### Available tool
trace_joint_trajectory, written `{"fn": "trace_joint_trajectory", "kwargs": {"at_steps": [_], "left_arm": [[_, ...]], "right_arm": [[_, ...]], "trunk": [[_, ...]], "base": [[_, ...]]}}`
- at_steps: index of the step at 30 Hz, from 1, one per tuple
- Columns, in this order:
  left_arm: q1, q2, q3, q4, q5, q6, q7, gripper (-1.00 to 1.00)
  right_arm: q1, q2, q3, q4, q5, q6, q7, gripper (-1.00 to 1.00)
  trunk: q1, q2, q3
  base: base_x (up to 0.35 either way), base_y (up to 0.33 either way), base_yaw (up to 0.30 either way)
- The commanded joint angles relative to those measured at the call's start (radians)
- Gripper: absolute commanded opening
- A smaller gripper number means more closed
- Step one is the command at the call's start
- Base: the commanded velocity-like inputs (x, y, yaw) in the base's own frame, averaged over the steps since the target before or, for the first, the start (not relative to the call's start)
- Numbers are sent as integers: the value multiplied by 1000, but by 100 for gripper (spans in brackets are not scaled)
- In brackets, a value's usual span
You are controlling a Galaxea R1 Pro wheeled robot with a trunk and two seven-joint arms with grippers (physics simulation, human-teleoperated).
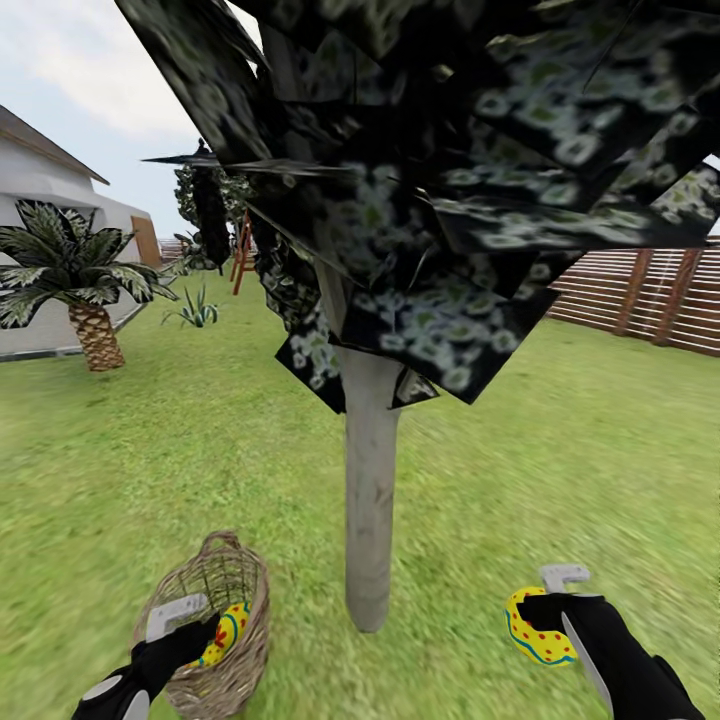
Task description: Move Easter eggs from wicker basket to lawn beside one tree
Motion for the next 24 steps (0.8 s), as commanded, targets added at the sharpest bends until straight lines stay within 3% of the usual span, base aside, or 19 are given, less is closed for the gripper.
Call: {"fn": "trace_joint_trajectory", "kwargs": {"at_steps": [1,9,24], "left_arm": [[-1,0,-4,-1,10,6,7,100],[0,-1,-6,-1,10,6,7,100],[0,-2,-6,-1,10,6,7,100]], "right_arm": [[0,0,-2,-1,7,4,8,-100],[0,1,-1,-1,7,4,7,-100],[0,4,1,-1,7,4,7,-100]], "trunk": [[0,-1,-1],[0,-1,-1],[0,-1,-1]], "base": [[108,-299,0],[94,-299,0],[-57,-294,0]]}}
